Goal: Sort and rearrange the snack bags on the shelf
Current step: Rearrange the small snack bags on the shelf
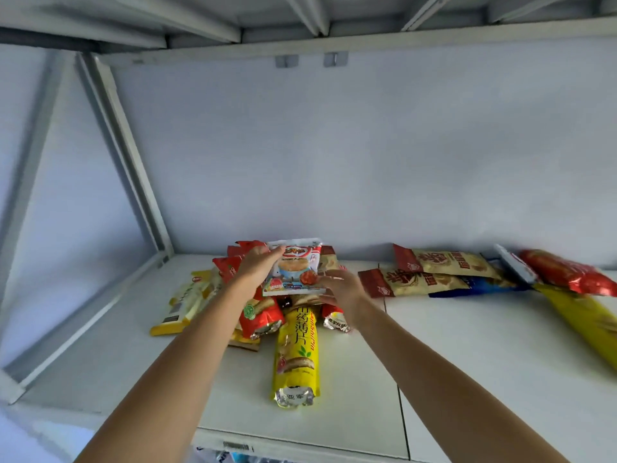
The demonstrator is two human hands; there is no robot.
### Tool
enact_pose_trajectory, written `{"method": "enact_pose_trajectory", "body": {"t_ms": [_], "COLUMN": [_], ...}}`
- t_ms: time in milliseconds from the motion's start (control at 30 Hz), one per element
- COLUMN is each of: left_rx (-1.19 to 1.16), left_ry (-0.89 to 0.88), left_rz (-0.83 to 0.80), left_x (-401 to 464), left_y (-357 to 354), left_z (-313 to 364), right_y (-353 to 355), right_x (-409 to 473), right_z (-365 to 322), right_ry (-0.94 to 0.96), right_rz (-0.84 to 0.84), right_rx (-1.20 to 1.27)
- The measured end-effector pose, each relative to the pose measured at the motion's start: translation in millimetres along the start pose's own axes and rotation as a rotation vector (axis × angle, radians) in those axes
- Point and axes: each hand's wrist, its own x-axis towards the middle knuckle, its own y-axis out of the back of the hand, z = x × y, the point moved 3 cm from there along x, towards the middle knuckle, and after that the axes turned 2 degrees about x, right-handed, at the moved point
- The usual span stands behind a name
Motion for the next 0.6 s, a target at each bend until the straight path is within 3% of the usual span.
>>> {"method": "enact_pose_trajectory", "body": {"t_ms": [67, 133, 333, 433, 600], "left_rx": [0.144, 0.338, 0.860, 0.914, 0.889], "left_ry": [0.010, -0.038, -0.404, -0.551, -0.602], "left_rz": [0.002, 0.011, -0.148, -0.194, -0.227], "left_x": [8.4, 11.6, 6.3, -4.6, -14.7], "left_y": [4.5, 5.9, -30.6, -62.1, -112.8], "left_z": [2.3, 2.8, 21.2, 42.9, 66.7], "right_y": [-3.5, 1.9, 52.1, 84.6, 144.0], "right_x": [5.9, 5.3, -0.4, -6.4, -13.9], "right_z": [-1.6, -1.9, -9.2, -21.5, -30.2], "right_ry": [0.031, 0.121, 0.311, 0.374, 0.418], "right_rz": [0.015, 0.045, 0.067, 0.120, 0.186], "right_rx": [-0.142, -0.441, -0.972, -1.186, -1.379]}}
